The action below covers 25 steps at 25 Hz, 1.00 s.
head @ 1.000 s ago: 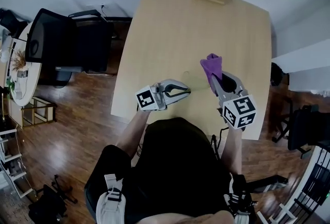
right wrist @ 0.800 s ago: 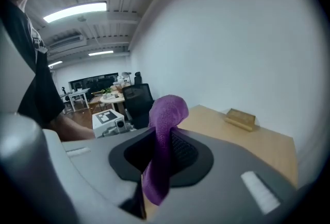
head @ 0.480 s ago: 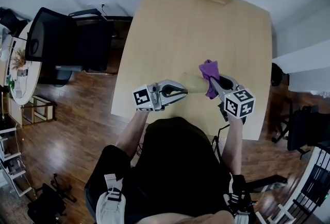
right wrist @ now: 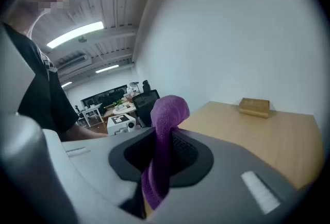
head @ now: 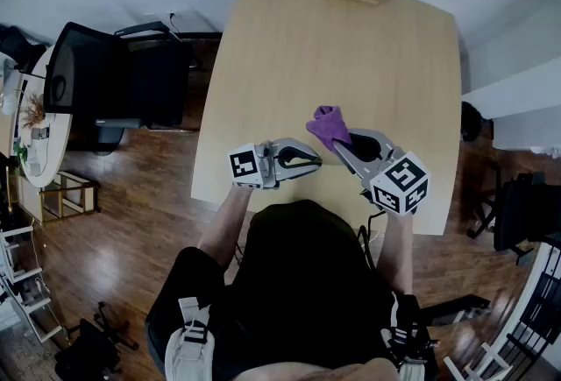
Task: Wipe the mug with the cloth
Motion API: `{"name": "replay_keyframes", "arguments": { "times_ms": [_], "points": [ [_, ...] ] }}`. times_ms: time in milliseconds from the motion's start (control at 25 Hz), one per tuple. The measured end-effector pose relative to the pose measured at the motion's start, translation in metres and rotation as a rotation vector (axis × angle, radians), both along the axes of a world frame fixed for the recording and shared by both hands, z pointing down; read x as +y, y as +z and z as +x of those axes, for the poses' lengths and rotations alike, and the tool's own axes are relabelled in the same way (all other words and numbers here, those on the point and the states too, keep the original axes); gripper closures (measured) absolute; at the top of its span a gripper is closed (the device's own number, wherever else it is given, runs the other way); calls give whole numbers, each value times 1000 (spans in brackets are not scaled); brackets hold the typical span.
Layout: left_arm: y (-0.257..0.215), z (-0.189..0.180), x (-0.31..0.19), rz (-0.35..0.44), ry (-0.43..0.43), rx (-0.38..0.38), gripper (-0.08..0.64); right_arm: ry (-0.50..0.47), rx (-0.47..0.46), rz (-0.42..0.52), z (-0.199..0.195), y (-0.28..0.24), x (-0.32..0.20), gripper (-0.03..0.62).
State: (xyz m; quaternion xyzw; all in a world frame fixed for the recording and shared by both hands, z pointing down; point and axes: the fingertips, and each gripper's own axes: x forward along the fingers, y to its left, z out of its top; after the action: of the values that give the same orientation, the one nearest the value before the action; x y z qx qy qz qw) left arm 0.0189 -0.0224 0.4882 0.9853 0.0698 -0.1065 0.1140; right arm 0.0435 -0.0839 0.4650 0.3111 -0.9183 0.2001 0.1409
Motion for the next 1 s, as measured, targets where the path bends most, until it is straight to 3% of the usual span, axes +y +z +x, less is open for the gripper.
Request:
{"name": "replay_keyframes", "arguments": {
  "times_ms": [160, 240, 280, 360, 440, 560, 640, 800, 920, 1000],
  "points": [
    [-18, -9, 1, -58, 18, 86, 517, 103, 56, -71, 37, 44, -14, 528],
    [-27, -20, -7, -139, 5, 170, 517, 175, 4, -120, 61, 67, -20, 528],
    [-33, -26, -11, -195, 2, 224, 517, 204, -65, -128, 68, 72, -22, 528],
    [-46, -36, -19, -299, 11, 329, 517, 245, -292, -97, 75, 65, -25, 528],
    [-55, -38, -25, -372, 18, 388, 517, 275, -593, -58, 77, 56, -27, 528],
    [-61, -27, -34, -512, 32, 414, 517, 280, -1063, -110, 68, 60, -24, 528],
    [-60, -14, -33, -610, 63, 400, 517, 243, -1297, -180, 53, 63, -21, 528],
    [-57, 5, -29, -710, 86, 348, 517, 94, -1603, -306, 42, 55, -20, 529],
    [-55, 7, -31, -671, 34, 306, 518, 58, -1755, -359, 50, 54, -20, 529],
    [-51, 5, -35, -633, -12, 277, 517, 76, -1844, -339, 67, 55, -18, 529]
  ]
}}
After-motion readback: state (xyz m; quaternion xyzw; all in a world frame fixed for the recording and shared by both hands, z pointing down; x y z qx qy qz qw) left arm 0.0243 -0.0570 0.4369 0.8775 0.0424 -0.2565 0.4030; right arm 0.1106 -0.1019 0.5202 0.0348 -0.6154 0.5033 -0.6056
